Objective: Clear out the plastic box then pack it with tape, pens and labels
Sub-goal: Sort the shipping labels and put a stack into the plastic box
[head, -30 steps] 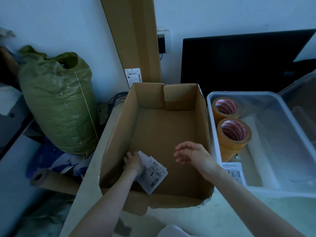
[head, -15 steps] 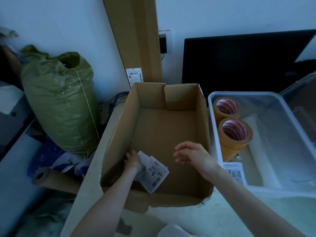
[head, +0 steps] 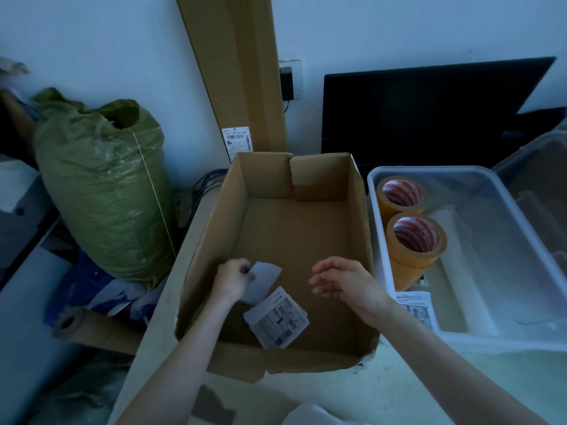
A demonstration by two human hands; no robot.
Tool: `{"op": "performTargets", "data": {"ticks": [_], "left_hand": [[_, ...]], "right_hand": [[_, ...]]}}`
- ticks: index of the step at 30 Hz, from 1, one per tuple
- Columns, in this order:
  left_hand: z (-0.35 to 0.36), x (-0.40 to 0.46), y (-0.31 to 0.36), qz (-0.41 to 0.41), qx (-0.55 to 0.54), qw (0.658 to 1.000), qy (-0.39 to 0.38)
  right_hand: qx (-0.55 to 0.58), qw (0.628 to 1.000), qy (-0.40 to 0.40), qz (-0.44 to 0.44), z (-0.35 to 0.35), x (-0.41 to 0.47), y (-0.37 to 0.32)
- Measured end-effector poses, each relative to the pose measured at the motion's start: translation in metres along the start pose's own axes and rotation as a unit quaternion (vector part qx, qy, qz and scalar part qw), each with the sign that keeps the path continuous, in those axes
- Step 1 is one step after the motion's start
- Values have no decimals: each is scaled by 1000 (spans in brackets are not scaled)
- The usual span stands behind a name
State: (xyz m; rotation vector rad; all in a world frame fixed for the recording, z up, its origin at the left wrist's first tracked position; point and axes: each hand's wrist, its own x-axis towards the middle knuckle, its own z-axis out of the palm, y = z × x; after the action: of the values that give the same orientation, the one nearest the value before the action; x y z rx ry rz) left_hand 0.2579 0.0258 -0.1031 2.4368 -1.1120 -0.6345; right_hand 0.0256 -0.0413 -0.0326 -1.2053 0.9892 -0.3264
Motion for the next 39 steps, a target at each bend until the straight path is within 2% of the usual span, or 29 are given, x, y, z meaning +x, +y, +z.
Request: {"op": "performTargets", "data": {"ticks": [2,4,7,12,15,17,19,21,23,25,27,29,32,36,39], "left_hand": [[-18,-12,13,74,-65,993,71],[-35,-30,25,134,-157,970,125],[-47,-54,39,220,-256,927,161],[-40,-74,48,346,-267,889,139],[-35,-78,52,401,-233,879,112],[-32,-79,55,408,-221,879,115],[-27,-76,56,377,-193,893,155],[-19,-69,55,288,-173,930,150],[-8,-54,49,167,-140,975,53],[8,-35,37,54,-46,995,-68],[24,-24,26,-13,65,983,-170],[40,-20,21,-38,136,961,-237],[52,-21,22,-40,209,948,-238],[55,-17,19,-64,178,948,-256],[54,-17,14,-33,223,937,-265]], "right_hand": [[17,1000,1,3,0,0,-1],[42,999,-4,8,1,-1,-3],[74,997,-31,7,4,-4,-8],[123,988,-91,-20,8,-14,-19],[136,987,-72,-43,7,-17,-21],[116,990,-43,-62,6,-20,-20],[118,990,-10,-74,4,-22,-20],[132,987,31,-81,-1,-24,-20],[150,983,63,-90,-7,-25,-20],[167,977,80,-101,-14,-29,-20],[177,974,83,-111,-19,-32,-20],[182,973,84,-112,-23,-34,-18],[188,973,87,-104,-25,-37,-15],[200,971,93,-90,-25,-39,-12],[201,971,95,-85,-25,-39,-10]]}}
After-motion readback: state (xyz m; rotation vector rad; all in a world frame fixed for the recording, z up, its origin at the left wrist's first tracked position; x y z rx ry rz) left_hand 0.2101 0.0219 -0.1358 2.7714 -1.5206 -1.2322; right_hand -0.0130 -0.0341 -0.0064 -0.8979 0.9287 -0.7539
